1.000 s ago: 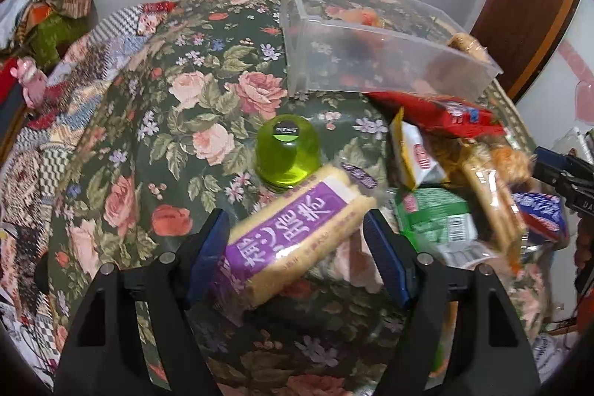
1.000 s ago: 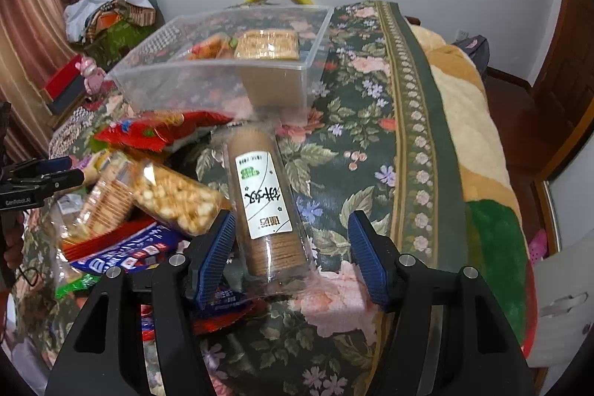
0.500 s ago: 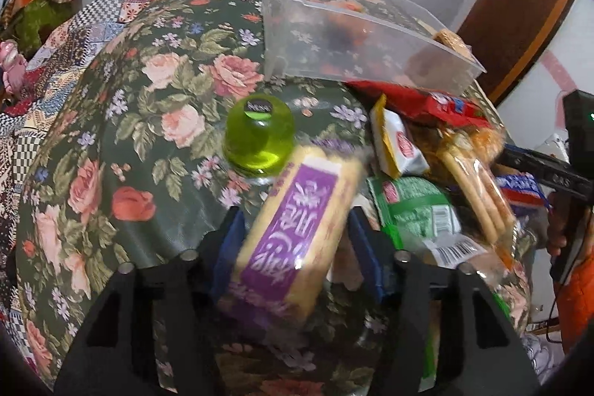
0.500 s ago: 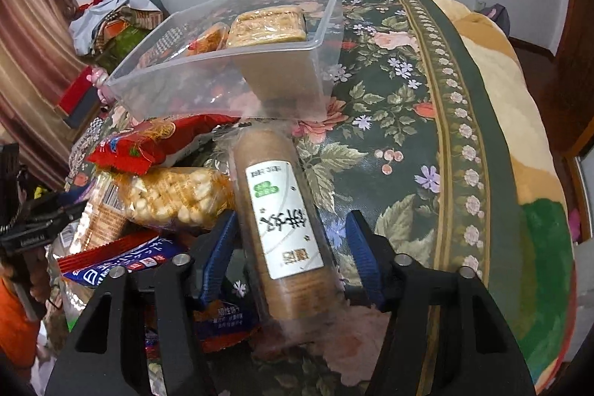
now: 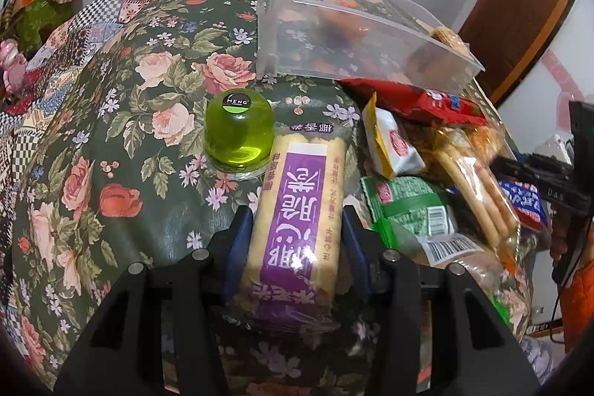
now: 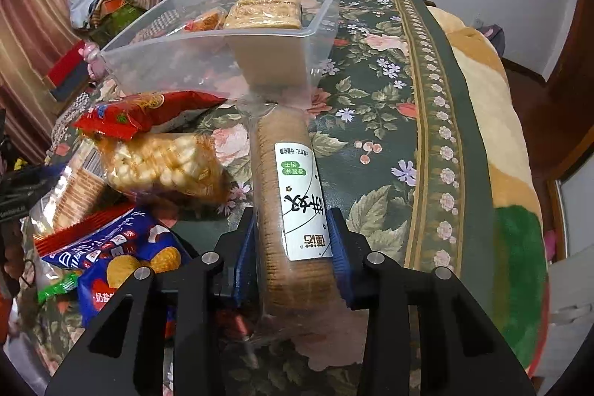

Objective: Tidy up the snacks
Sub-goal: 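Lower purple bar into clear box with left tool while right tool places cracker roll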

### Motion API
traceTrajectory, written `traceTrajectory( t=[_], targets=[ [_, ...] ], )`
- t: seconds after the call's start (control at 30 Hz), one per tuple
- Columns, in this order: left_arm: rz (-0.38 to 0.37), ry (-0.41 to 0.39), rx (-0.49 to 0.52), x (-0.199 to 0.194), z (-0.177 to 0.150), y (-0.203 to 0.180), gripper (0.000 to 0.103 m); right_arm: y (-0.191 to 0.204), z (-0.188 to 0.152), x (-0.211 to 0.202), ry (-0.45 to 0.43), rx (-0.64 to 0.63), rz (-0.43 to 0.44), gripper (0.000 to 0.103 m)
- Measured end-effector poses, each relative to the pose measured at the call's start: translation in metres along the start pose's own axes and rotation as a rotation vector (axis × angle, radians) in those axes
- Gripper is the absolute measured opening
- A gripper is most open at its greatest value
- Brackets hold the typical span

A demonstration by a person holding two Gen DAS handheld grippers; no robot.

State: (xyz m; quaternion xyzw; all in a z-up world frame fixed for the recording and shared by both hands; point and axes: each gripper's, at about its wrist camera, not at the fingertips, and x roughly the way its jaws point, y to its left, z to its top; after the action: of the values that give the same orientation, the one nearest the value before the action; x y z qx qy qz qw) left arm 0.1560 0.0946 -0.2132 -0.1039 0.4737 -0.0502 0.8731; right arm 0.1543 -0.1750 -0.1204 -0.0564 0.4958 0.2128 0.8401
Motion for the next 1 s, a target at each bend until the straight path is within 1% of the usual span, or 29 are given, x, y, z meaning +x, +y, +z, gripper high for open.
traceTrajectory(
  t=[0.2,0.37,0.53,0.67,0.83,1.0],
  targets=[
    [0.014,-0.024,0.007,-0.003,0.0,-0.004,0.046,0.003,0.002,0.004,-0.011,0.006,-0.017,0.034],
    [0.06,-0.071,0.075,-0.02,-0.004,-0.019,0.045,0.007,-0.001,-0.004,-0.033,0.01,-0.029,0.032],
    [0.062,-0.128,0.115,-0.044,-0.002,-0.033,0.045,0.005,-0.003,-0.019,-0.071,0.033,-0.023,0.031],
    [0.055,-0.181,0.116,-0.064,0.004,-0.04,0.045,0.004,0.0,-0.033,-0.111,0.043,-0.02,0.031],
    [0.055,-0.255,0.123,-0.087,0.017,-0.047,0.045,0.008,0.01,-0.054,-0.177,0.036,-0.018,0.031],
    [0.035,-0.315,0.115,-0.1,0.032,-0.05,0.045,0.017,0.027,-0.061,-0.232,0.018,0.0,0.031]
  ],
)
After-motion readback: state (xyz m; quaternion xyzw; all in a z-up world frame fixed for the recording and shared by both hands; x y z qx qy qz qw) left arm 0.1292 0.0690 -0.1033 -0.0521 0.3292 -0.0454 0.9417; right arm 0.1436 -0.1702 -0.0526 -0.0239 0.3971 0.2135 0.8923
